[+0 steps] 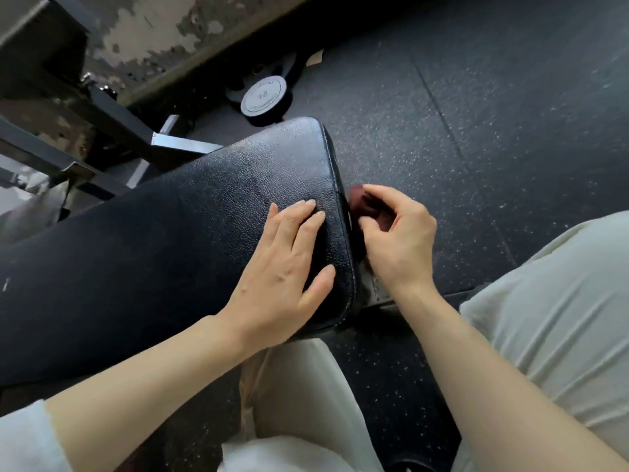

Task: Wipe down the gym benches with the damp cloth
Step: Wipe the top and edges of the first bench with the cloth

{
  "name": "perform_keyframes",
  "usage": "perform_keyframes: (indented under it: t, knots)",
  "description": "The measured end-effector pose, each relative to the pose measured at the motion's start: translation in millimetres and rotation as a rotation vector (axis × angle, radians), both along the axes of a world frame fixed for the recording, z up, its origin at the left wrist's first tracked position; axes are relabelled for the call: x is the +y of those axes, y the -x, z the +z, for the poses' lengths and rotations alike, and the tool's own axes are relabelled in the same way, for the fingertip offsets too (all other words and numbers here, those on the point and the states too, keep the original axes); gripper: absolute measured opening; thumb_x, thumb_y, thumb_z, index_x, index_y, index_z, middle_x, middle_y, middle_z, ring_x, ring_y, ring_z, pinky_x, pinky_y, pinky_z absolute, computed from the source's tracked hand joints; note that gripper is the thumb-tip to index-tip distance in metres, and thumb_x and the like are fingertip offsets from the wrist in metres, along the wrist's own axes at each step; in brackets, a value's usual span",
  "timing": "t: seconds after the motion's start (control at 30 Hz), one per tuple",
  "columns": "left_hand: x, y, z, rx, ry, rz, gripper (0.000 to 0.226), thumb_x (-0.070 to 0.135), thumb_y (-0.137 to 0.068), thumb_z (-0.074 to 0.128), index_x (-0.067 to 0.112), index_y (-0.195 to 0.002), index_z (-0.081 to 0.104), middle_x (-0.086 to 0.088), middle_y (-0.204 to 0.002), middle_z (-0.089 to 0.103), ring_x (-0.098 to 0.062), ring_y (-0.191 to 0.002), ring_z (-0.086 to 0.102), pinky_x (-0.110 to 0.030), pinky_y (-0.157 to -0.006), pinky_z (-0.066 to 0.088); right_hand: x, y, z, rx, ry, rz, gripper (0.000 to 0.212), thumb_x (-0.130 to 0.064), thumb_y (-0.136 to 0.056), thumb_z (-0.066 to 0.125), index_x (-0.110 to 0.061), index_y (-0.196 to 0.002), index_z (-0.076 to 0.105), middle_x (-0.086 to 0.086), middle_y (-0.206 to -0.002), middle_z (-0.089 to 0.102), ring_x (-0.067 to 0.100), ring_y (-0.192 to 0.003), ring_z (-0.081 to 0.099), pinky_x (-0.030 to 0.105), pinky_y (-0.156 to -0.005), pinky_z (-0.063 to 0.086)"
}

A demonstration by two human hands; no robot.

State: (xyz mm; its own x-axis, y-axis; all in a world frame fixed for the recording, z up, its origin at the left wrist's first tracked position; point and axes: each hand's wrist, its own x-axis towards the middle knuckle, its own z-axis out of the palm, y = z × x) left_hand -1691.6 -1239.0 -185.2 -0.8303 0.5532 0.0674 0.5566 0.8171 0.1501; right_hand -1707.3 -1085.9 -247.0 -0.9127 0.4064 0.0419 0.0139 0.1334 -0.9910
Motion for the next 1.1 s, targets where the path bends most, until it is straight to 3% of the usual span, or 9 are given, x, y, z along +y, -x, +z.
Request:
perform_keyframes:
  t: [0.07,0.13,0.3,0.4,0.47,0.57,0.73,0.9,1.1]
  knots:
    - [-3,23,9,0.039,-0.101,0.026,0.041,0.030,-0.089,0.043,0.007,-0.118,0.059,-0.003,-0.119,0.055,-0.015,-0.120,0.047,-0.041,-0.121,0.009,2,19,9,0.047,0.025,-0.082,0.043,0.002,-0.075,0.063,-0.015,-0.115,0.069,-0.002,-0.109,0.070,0.009,-0.100,0.063,0.023,-0.098,0.046]
    - [-6,52,13,0.085,-0.139,0.085,0.035,0.029,-0.087,0.044,0.010,-0.111,0.062,-0.002,-0.111,0.057,-0.015,-0.111,0.051,-0.041,-0.121,0.012,1,42,16,0.087,0.012,-0.043,0.045,0.005,-0.076,0.062,-0.015,-0.115,0.069,-0.003,-0.109,0.067,0.006,-0.101,0.060,0.016,-0.098,0.043]
    - [-11,104,2,0.048,-0.133,0.191,0.054,0.043,-0.088,0.037,0.014,-0.128,0.058,-0.001,-0.134,0.051,-0.018,-0.130,0.042,-0.041,-0.121,0.008,-6,77,3,-0.010,0.089,0.046,0.048,0.010,-0.070,0.056,-0.014,-0.107,0.073,0.001,-0.102,0.072,0.011,-0.096,0.065,0.029,-0.095,0.049]
    - [-10,106,-9,0.029,-0.141,0.215,0.061,0.047,-0.091,0.030,0.016,-0.141,0.046,0.001,-0.146,0.042,-0.011,-0.138,0.030,-0.033,-0.121,0.000,-7,79,0,0.044,0.151,0.000,0.045,0.010,-0.074,0.058,-0.014,-0.109,0.072,-0.001,-0.108,0.071,0.008,-0.102,0.064,0.024,-0.097,0.049]
    - [-8,105,-14,0.057,-0.118,0.211,0.060,0.043,-0.094,0.027,0.013,-0.143,0.042,-0.001,-0.148,0.039,-0.010,-0.139,0.026,-0.031,-0.121,0.000,-9,87,-1,0.071,0.173,0.048,0.047,0.012,-0.075,0.056,-0.016,-0.109,0.072,-0.003,-0.111,0.070,0.005,-0.106,0.062,0.020,-0.099,0.047]
    - [-7,105,-16,0.075,-0.089,0.203,0.058,0.039,-0.095,0.026,0.011,-0.143,0.042,-0.002,-0.147,0.040,-0.014,-0.139,0.028,-0.036,-0.122,0.005,-10,98,-14,-0.017,0.229,0.051,0.047,0.011,-0.074,0.058,-0.016,-0.109,0.073,-0.002,-0.106,0.072,0.007,-0.099,0.066,0.030,-0.097,0.050]
    - [-6,107,-14,0.059,-0.118,0.208,0.056,0.038,-0.094,0.030,0.014,-0.142,0.042,0.002,-0.145,0.040,-0.012,-0.140,0.029,-0.037,-0.122,0.006,-12,81,-8,0.082,0.420,-0.084,0.037,0.002,-0.060,0.052,-0.012,-0.085,0.077,-0.004,-0.084,0.074,0.012,-0.084,0.069,0.031,-0.081,0.055]
    - [-7,109,-15,0.049,-0.128,0.209,0.055,0.038,-0.093,0.031,0.015,-0.142,0.042,0.004,-0.143,0.040,-0.011,-0.139,0.029,-0.039,-0.122,0.007,-13,101,-17,0.053,0.393,0.055,0.051,0.014,-0.071,0.049,-0.014,-0.107,0.073,-0.002,-0.113,0.070,0.008,-0.112,0.062,0.034,-0.103,0.047]
    - [-6,109,-14,0.054,-0.113,0.203,0.055,0.037,-0.093,0.030,0.013,-0.142,0.042,0.001,-0.142,0.040,-0.014,-0.138,0.031,-0.040,-0.121,0.007,-8,89,-9,0.134,0.596,0.025,0.037,0.003,-0.055,0.046,-0.002,-0.078,0.075,0.006,-0.086,0.074,0.016,-0.086,0.069,0.028,-0.078,0.054]
